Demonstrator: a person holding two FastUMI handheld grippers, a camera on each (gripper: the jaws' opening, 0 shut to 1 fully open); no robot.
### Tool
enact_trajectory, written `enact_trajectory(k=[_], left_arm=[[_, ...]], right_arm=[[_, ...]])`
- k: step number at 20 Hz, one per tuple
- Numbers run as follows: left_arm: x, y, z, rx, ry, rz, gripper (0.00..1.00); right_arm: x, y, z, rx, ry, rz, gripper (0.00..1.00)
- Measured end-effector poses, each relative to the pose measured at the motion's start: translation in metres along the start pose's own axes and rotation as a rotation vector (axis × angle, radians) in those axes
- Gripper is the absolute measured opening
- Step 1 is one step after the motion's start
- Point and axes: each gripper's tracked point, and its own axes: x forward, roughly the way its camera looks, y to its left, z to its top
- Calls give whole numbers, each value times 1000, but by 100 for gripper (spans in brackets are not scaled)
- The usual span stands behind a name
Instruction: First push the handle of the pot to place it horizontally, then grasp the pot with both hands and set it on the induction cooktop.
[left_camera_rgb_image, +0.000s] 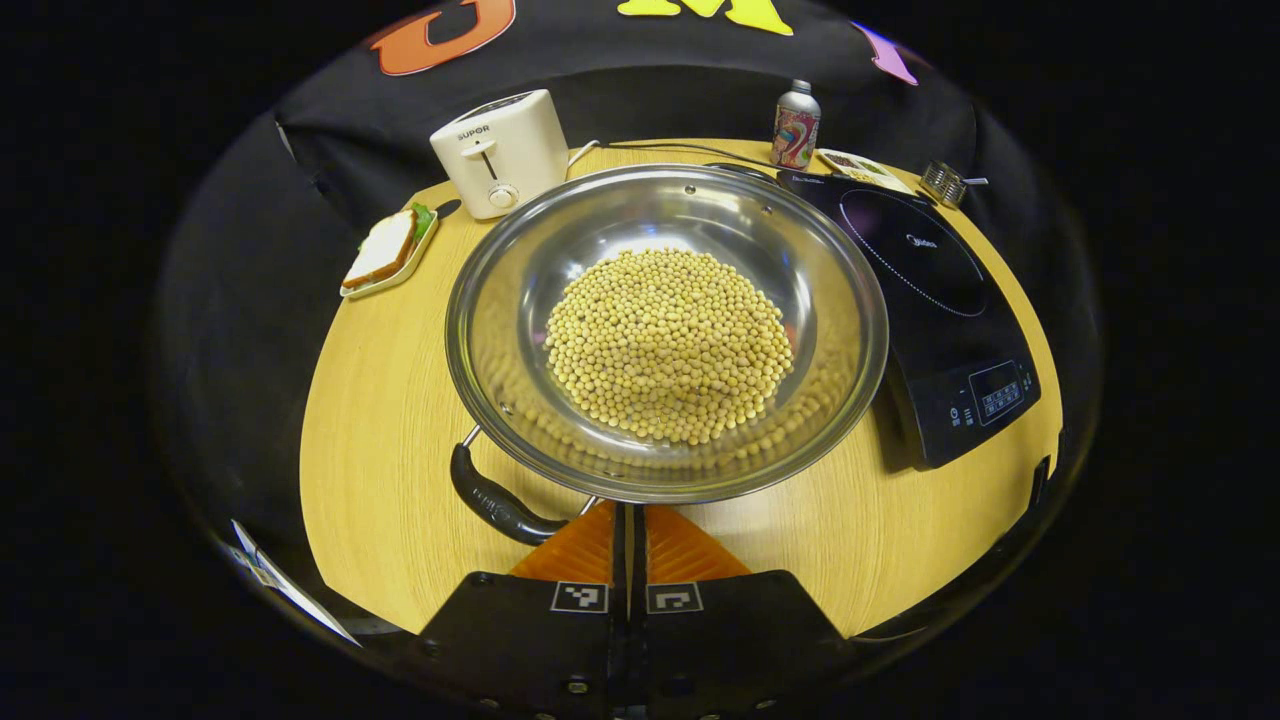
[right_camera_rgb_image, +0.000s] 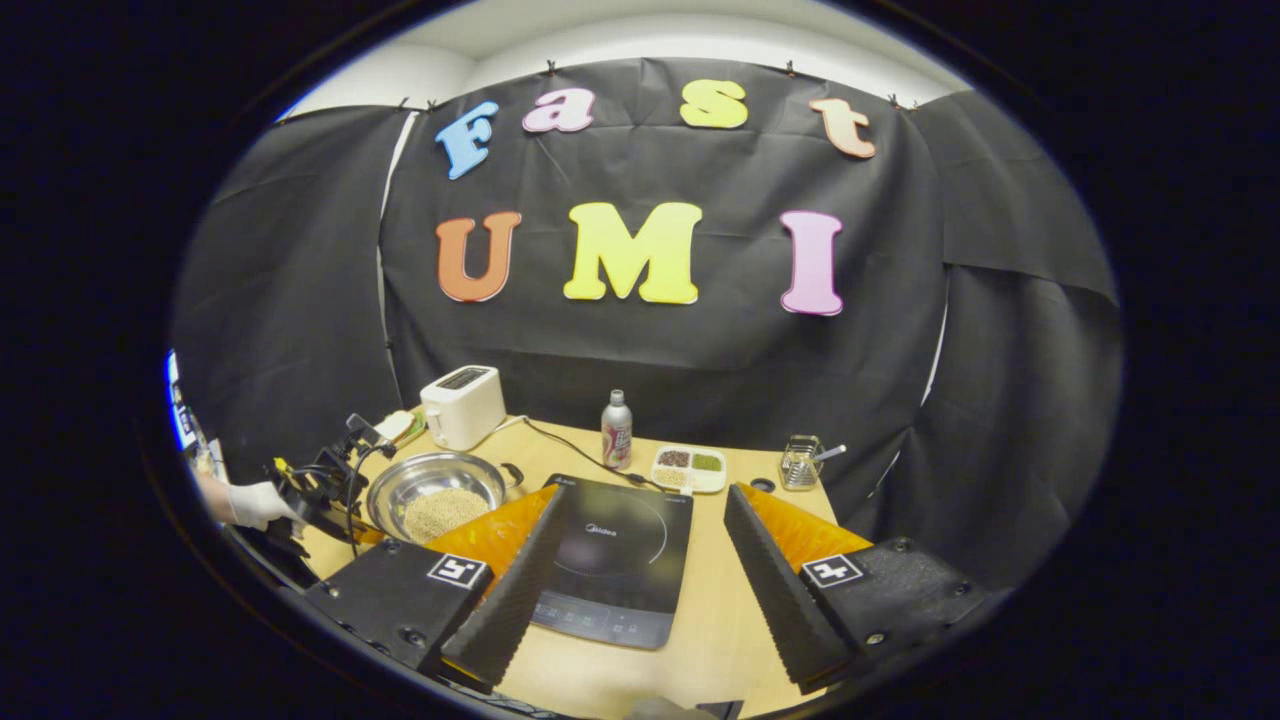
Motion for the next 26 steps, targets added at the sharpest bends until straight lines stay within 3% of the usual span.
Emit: enact_trajectory(k=[1, 2, 3, 4, 6, 7, 8, 15, 16, 26], left_arm=[[0, 3, 0, -6, 1, 1, 10], [2, 6, 1, -10, 2, 4, 0], [4, 10, 3, -11, 2, 7, 10], [5, 15, 3, -15, 2, 12, 10], [4, 19, 3, -25, -1, 11, 0], [4, 21, 3, -31, -3, 10, 0], [4, 23, 4, -36, -4, 11, 10], [12, 47, 13, -67, -11, 39, 10], [14, 51, 15, -69, -12, 43, 0], [21, 81, 26, -65, -9, 86, 0]], right_arm=[[1, 0, 0, 1, 3, 0, 100], [2, 1, -1, 0, 6, 1, 100], [3, 1, 0, -1, 6, 0, 99], [4, 2, -1, -3, 8, 1, 100], [4, 4, -2, 1, 9, 3, 100], [2, 6, -3, 6, 10, 8, 100], [1, 8, -4, 7, 13, 14, 99], [-9, -7, -15, 22, 22, -26, 99], [-10, -9, -17, 21, 26, -33, 100], [-20, -14, -27, 19, 41, -68, 100]])
